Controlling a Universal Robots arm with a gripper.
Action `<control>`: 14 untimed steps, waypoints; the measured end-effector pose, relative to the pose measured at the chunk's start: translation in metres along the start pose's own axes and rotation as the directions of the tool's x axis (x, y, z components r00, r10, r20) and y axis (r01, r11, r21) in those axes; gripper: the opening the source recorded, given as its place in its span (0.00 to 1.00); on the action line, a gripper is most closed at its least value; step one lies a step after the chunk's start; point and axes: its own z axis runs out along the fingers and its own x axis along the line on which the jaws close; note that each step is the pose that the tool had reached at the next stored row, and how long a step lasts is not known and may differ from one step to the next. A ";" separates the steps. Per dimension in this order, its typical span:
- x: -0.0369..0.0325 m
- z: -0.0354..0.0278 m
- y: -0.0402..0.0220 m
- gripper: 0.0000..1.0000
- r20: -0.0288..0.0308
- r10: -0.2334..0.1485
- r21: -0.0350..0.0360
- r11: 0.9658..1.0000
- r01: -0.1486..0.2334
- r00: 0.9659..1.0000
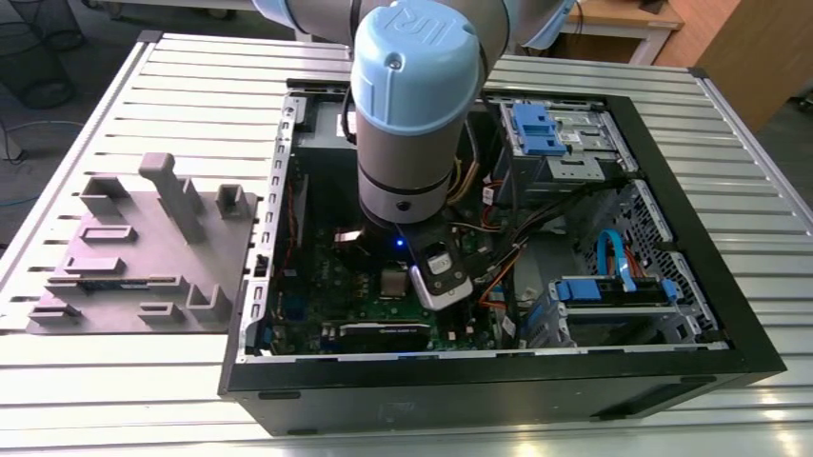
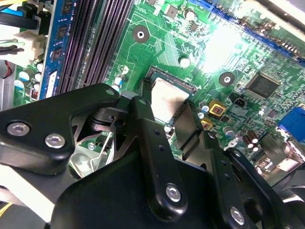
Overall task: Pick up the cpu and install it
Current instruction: 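Place the cpu into insertion slot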
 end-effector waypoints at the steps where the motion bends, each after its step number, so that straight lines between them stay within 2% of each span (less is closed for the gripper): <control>1: 0.0000 0.0000 0.0000 0.46 0.000 0.000 0.000 1.000 0.000 1.000; 8: 0.0000 0.0002 0.0000 0.46 0.000 0.000 0.000 1.000 0.000 1.000; 9: 0.0000 0.0000 0.0000 0.45 0.000 0.000 0.000 1.000 0.000 1.000; 10: 0.0001 0.0000 0.0000 0.40 0.000 0.000 0.000 1.000 0.000 1.000; 14: 0.0000 0.0002 0.0000 0.39 0.000 0.000 0.000 1.000 0.000 1.000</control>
